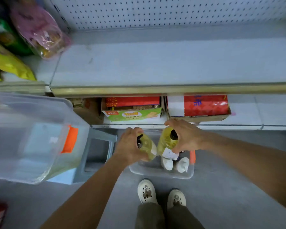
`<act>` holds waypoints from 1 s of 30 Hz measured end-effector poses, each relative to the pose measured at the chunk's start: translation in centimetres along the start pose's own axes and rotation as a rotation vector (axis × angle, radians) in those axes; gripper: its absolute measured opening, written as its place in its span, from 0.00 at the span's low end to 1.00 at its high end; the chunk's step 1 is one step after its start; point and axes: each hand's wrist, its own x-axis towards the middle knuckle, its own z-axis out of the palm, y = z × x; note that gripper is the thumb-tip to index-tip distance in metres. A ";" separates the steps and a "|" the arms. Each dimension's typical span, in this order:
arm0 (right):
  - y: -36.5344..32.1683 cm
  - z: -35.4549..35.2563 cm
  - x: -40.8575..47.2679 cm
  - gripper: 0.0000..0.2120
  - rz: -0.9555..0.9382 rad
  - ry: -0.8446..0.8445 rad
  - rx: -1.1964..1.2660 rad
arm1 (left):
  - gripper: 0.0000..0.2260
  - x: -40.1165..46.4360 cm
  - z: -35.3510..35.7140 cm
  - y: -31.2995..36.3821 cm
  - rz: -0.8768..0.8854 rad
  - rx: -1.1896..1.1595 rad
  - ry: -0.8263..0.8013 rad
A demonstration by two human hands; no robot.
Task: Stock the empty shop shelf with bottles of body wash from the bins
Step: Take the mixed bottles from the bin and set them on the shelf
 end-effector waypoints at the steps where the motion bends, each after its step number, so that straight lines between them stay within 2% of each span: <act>1: -0.7 -1.9 -1.6 0.45 -0.003 0.023 0.034 | 0.36 -1.2 -1.6 1.4 0.019 -0.011 0.005; 6: -4.8 -10.5 -9.3 0.45 -0.046 0.156 0.151 | 0.36 -6.2 -9.1 7.4 0.164 -0.053 0.087; 12: -9.2 -19.8 -17.2 0.46 -0.087 0.332 0.252 | 0.36 -11.7 -18.0 14.3 0.279 -0.247 0.199; 19: -13.3 -29.5 -25.0 0.42 -0.135 0.568 0.326 | 0.35 -16.0 -27.3 21.1 0.482 -0.408 0.302; 26: -15.5 -37.3 -30.2 0.40 -0.214 0.853 0.427 | 0.31 -17.7 -33.8 28.6 0.616 -0.529 0.380; 30: -15.1 -41.8 -31.8 0.37 -0.234 0.947 0.428 | 0.33 -17.8 -35.9 32.5 0.633 -0.563 0.396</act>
